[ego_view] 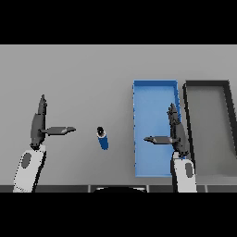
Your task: Pick up the blue pipe and place it into the blue bin.
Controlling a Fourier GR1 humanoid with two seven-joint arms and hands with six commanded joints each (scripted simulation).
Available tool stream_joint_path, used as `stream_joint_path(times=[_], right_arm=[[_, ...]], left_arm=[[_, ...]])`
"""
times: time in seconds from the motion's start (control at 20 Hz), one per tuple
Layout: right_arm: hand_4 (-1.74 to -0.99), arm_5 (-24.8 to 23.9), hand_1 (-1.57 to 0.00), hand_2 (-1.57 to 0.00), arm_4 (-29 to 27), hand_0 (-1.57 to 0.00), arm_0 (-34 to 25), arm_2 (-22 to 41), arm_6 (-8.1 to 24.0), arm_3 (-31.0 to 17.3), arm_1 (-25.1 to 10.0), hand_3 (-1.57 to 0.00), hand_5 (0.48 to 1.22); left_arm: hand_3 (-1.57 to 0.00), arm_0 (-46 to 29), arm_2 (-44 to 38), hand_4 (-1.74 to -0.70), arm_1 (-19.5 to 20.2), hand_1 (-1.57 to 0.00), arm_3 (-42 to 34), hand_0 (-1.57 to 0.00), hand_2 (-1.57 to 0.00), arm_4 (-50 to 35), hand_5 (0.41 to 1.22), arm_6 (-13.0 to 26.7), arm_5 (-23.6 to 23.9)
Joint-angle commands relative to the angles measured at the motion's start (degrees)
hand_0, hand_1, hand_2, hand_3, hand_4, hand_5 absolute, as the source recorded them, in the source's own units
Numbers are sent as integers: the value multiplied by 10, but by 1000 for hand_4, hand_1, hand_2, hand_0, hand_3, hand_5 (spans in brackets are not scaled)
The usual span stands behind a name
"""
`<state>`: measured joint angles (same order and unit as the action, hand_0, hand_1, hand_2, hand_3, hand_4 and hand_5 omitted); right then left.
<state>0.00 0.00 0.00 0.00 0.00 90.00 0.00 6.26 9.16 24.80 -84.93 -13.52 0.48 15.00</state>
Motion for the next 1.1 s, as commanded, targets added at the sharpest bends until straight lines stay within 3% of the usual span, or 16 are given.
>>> stream_joint_path(times=[0.0, 0.25, 0.3, 0.4, 0.6, 0.8, 0.9, 1.05], right_arm=[[-1210, 0, 1, 1, 0, 1, 1, 0, -1, 1, 0, 1, 594], [-1210, 0, 1, 1, 1, 1, 10, 3, -4, 9, 0, 1, 594], [-1210, 13, 1, 1, 47, 1, 14, 25, -27, 20, -41, 1, 594], [-1198, 23, 1, 1, 94, 1, 29, 49, -50, 43, -79, 1, 589], [-1191, 28, 1, 1, 124, 1, 48, 72, -46, 66, -87, 1, 587], [-1187, 29, 1, 1, 122, 1, 47, 72, -29, 75, -87, 1, 579], [-1200, 29, 1, 1, 117, 1, 51, 70, -36, 78, -87, 1, 580], [-1225, 34, 1, 1, 111, 1, 46, 70, -36, 78, -87, 1, 580]], left_arm=[[1, -1, 0, -967, 0, 1, -1, 1, 1, 0, 594, -3, 0], [1, -15, -2, -967, 4, 1, -8, 1, 1, -3, 594, -14, -3], [1, -17, 19, -967, 47, 1, -9, 1, 1, 1, 594, -36, -73], [1, -15, 32, -970, 94, 1, 1, 1, 1, -1, 596, -64, -153], [1, -11, 44, -967, 110, 1, 1, 1, 1, 3, 598, -75, -188], [1, -37, 63, -977, 133, 1, -49, 1, 1, -11, 583, -100, -236], [1, -57, 85, -989, 145, 1, -89, 1, 1, -8, 566, -87, -253], [1, -68, 125, -1018, 153, 1, -134, 1, 1, 13, 512, -32, -264]])
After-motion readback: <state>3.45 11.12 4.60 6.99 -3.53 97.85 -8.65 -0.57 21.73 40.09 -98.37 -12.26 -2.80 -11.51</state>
